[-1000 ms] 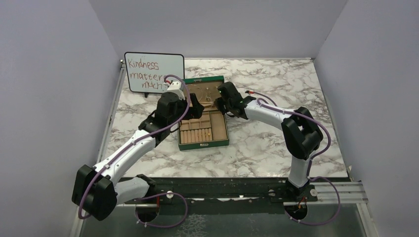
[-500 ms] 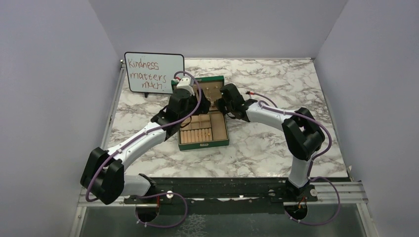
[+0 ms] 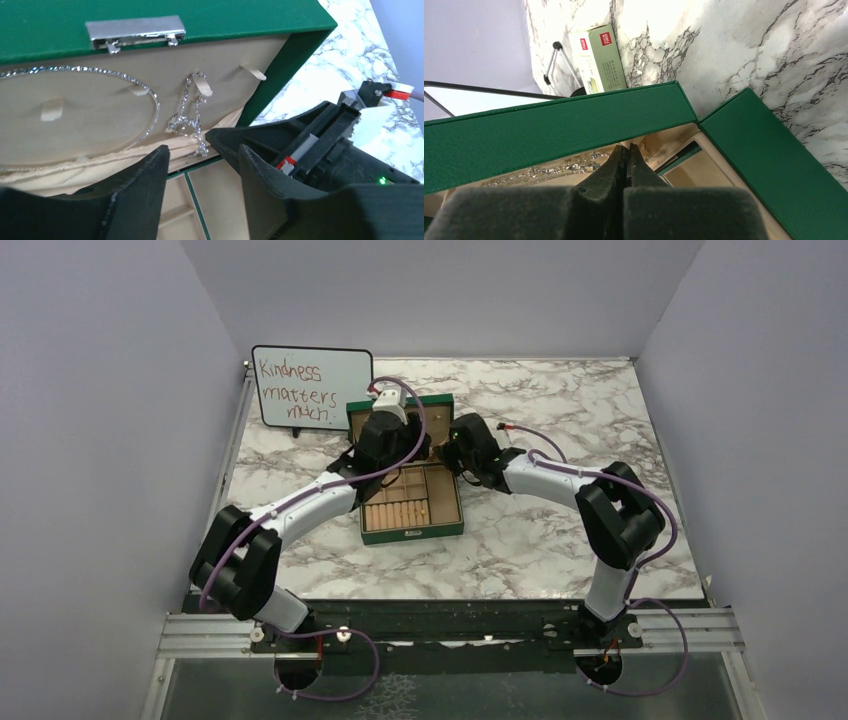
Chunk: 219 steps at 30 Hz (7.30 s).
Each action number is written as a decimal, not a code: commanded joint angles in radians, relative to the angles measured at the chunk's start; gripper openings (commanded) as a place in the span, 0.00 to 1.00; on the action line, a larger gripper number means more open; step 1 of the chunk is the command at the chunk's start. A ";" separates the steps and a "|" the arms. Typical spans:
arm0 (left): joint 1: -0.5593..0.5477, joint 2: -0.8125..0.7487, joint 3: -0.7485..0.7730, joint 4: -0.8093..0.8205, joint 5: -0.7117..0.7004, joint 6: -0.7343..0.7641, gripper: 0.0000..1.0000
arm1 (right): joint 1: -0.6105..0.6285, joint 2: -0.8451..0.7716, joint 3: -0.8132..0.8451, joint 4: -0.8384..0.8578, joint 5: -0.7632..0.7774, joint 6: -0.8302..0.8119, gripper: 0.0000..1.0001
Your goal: Organize the mixed jewelry
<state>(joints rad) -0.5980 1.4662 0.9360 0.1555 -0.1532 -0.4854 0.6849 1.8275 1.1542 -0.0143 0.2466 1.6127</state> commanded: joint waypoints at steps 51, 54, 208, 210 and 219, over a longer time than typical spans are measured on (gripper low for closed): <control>-0.020 0.222 0.222 -0.025 -0.119 0.055 0.00 | -0.001 -0.030 -0.060 -0.073 -0.092 -0.117 0.01; -0.019 0.222 0.223 -0.022 -0.128 0.056 0.00 | -0.001 -0.036 -0.076 -0.071 -0.096 -0.118 0.01; -0.017 0.128 0.151 -0.184 0.077 -0.089 0.49 | -0.070 -0.182 -0.130 0.052 -0.287 -0.188 0.01; -0.015 0.111 0.138 -0.187 0.098 -0.105 0.51 | -0.070 -0.178 -0.128 0.051 -0.288 -0.185 0.01; -0.006 0.062 0.128 -0.141 0.139 -0.118 0.54 | -0.070 -0.175 -0.127 0.050 -0.288 -0.186 0.01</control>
<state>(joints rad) -0.6098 1.5650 1.0683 -0.0250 -0.0547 -0.5922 0.6155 1.6913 0.9955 0.0494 -0.0040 1.4212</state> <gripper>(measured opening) 0.532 0.013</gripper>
